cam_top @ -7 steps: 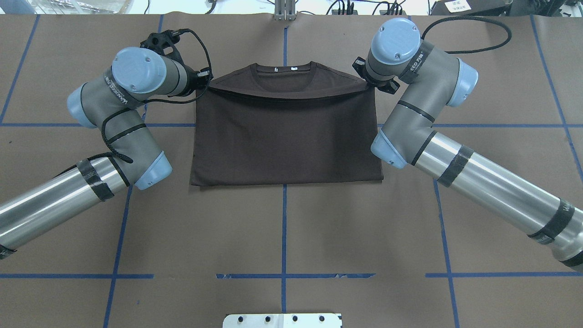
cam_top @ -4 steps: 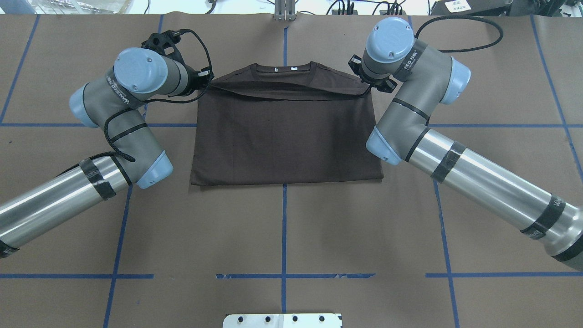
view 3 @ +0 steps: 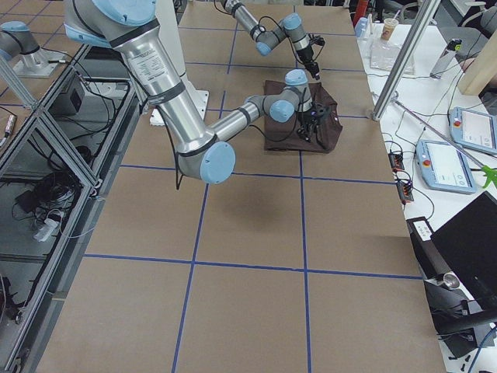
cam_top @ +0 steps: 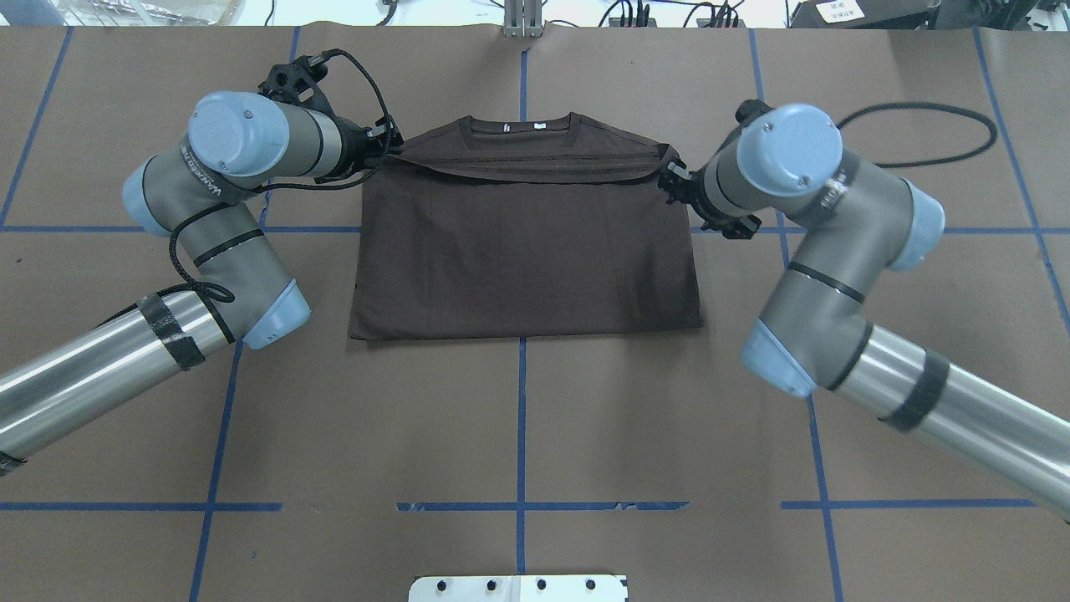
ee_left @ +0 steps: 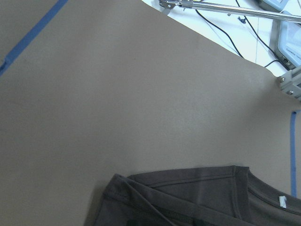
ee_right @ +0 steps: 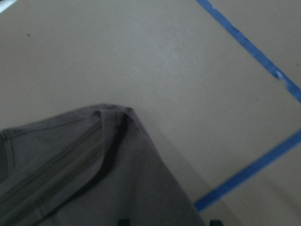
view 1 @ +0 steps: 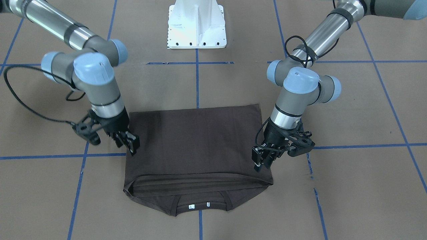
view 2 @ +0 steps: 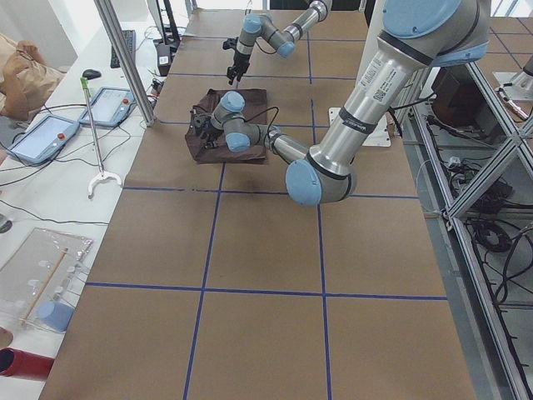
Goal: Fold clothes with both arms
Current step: 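Move the right gripper to the folded shirt's side edge and grasp it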
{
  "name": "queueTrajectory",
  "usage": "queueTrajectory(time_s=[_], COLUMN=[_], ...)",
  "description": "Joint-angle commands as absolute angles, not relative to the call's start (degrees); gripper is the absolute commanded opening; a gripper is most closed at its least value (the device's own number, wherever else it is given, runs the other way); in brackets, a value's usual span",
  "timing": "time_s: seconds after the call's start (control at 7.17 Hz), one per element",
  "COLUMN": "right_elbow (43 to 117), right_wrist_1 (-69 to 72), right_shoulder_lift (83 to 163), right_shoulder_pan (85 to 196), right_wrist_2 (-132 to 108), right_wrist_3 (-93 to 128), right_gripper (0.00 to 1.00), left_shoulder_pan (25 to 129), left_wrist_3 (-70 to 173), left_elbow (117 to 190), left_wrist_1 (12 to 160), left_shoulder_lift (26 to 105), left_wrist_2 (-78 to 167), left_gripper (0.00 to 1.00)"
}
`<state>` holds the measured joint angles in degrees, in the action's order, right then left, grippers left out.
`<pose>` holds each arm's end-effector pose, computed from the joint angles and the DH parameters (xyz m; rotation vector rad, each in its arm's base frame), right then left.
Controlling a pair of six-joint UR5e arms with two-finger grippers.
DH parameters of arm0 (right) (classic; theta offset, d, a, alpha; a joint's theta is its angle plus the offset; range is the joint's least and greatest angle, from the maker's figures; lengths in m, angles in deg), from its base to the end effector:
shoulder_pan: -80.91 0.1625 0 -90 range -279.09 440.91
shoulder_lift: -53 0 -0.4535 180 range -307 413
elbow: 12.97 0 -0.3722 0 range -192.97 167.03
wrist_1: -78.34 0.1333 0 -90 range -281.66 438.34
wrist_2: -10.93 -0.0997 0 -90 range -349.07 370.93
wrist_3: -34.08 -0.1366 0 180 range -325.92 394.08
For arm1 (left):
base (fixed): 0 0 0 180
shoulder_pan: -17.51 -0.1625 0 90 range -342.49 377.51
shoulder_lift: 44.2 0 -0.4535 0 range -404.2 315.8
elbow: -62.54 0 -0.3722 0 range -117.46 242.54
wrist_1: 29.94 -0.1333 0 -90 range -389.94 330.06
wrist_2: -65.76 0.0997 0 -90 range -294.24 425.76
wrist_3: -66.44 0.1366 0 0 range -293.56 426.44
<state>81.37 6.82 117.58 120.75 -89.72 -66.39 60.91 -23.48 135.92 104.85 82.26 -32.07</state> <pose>-0.4562 -0.5214 0.4024 0.0449 -0.8779 0.7444 0.4913 -0.6224 0.3688 0.3091 1.1097 -0.5954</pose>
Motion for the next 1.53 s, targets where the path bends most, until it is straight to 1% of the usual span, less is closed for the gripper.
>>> queueTrajectory(time_s=[0.0, 0.14, 0.56, 0.7, 0.84, 0.98, 1.12, 1.39], right_elbow=[88.19, 87.84, 87.05, 86.96, 86.53, 86.44, 86.78, 87.22], right_wrist_1=[7.49, 7.5, 7.67, 7.67, 7.67, 7.67, 7.67, 7.67], right_shoulder_lift=[124.71, 125.06, 125.51, 125.42, 125.51, 125.51, 125.51, 124.9], right_shoulder_pan=[115.56, 113.27, 112.46, 112.37, 112.37, 112.28, 112.28, 112.28], right_wrist_2=[-89.8, -89.54, -89.53, -89.53, -89.53, -89.62, -89.79, -90.06], right_wrist_3=[-74.6, -76.81, -76.84, -76.84, -76.84, -76.84, -76.84, -76.75], right_gripper=[0.67, 0.67, 0.67, 0.55, 0.33, 0.03, 0.0, 0.0], left_shoulder_pan=[60.84, 60.84, 60.84, 60.84, 60.84, 60.84, 60.84, 60.84], left_wrist_3=[-23.91, -23.83, -23.83, -23.83, -23.74, -23.74, -23.83, -23.83], left_elbow=[136.72, 136.81, 136.81, 136.81, 136.81, 136.81, 136.81, 136.81], left_wrist_1=[105.41, 105.5, 105.5, 105.41, 105.5, 105.5, 105.41, 105.41], left_shoulder_lift=[81.14, 81.04, 81.04, 80.96, 80.96, 80.96, 80.96, 80.96], left_wrist_2=[-32.59, -32.59, -32.5, -32.5, -32.5, -32.59, -32.51, -32.59], left_gripper=[0.5, 0.5, 0.49, 0.49, 0.49, 0.49, 0.49, 0.49])
